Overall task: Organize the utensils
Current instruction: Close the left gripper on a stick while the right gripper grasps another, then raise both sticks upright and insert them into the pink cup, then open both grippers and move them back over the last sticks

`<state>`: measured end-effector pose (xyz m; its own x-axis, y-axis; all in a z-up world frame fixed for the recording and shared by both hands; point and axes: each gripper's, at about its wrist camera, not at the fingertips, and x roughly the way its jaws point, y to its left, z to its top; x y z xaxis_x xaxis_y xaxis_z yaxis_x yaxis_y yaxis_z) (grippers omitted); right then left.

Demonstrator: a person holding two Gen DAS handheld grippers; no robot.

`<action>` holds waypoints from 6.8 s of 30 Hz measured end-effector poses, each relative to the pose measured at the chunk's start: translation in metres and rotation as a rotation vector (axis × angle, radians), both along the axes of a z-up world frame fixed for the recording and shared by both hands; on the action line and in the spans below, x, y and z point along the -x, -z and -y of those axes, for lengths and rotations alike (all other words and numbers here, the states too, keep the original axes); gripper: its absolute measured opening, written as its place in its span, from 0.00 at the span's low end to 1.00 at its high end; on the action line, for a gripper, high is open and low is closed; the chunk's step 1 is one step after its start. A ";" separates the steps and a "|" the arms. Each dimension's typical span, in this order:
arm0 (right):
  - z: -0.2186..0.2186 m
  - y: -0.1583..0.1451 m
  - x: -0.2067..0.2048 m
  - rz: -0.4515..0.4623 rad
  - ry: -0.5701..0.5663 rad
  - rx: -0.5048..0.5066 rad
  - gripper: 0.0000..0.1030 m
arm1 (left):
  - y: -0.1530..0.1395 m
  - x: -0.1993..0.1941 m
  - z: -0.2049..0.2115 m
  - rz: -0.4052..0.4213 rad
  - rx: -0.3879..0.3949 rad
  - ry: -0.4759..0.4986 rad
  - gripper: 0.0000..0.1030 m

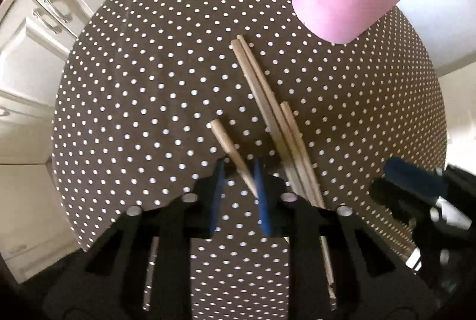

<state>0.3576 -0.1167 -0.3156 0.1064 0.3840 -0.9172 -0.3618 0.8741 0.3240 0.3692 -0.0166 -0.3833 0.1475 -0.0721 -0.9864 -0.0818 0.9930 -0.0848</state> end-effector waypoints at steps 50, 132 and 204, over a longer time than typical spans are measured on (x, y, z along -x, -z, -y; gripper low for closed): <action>-0.078 -0.033 -0.014 0.073 -0.096 0.043 0.04 | -0.068 0.023 -0.085 0.130 0.263 -0.088 0.06; 0.040 -0.158 -0.052 0.705 0.151 -0.123 0.04 | -0.211 -0.037 -0.005 0.516 0.179 0.103 0.06; -0.004 -0.084 0.050 0.387 0.114 -0.041 0.20 | -0.119 0.058 -0.053 0.300 0.115 -0.023 0.72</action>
<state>0.3076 -0.1124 -0.2318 0.4852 0.3848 -0.7852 -0.3651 0.9051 0.2179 0.3108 0.0366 -0.2639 0.4334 -0.1739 -0.8843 -0.0584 0.9737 -0.2201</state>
